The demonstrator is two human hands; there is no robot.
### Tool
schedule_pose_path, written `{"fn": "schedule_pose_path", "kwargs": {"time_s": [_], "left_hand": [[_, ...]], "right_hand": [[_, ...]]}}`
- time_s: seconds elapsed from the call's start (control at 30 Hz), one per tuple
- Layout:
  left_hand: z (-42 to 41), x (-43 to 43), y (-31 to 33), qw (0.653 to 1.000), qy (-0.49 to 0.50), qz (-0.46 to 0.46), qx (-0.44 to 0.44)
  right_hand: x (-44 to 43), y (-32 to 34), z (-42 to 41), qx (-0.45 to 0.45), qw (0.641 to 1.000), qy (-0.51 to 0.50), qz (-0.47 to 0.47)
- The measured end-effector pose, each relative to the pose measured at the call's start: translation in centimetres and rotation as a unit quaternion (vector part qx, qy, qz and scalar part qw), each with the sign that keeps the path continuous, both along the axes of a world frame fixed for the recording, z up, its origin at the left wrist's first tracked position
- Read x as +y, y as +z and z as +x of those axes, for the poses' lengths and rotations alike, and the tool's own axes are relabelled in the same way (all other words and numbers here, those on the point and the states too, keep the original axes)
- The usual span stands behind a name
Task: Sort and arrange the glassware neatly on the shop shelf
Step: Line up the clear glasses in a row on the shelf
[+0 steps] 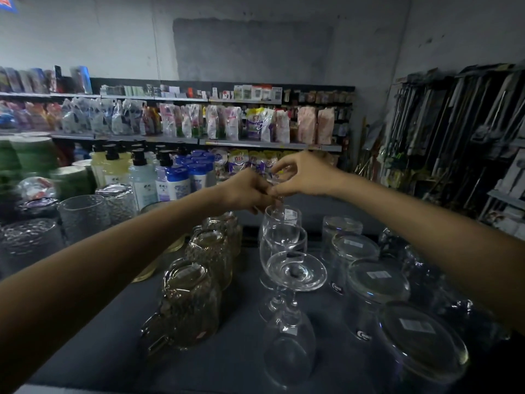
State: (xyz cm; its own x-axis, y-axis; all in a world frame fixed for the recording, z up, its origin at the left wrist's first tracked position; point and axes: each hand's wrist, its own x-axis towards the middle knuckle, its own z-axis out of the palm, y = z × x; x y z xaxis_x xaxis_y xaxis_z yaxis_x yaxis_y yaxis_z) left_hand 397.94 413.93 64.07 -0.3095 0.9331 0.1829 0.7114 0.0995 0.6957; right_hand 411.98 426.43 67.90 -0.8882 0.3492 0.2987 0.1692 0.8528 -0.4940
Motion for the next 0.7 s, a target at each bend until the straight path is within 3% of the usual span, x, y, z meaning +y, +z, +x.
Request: {"fn": "schedule_pose_path", "kwargs": {"time_s": [0.33, 0.6, 0.7], "left_hand": [[-0.1, -0.5, -1.4, 1.000, -0.011, 0.000, 0.030], [0.0, -0.8, -1.7, 0.999, 0.001, -0.029, 0.043], [-0.6, -1.6, -0.7, 0.999, -0.001, -0.050, -0.018]], "right_hand": [[0.2, -0.4, 0.8, -0.047, 0.996, 0.031, -0.064], [1.3, -1.6, 1.2, -0.028, 0.988, 0.005, -0.155], [0.8, -1.8, 1.5, -0.016, 0.981, -0.015, -0.195]]}}
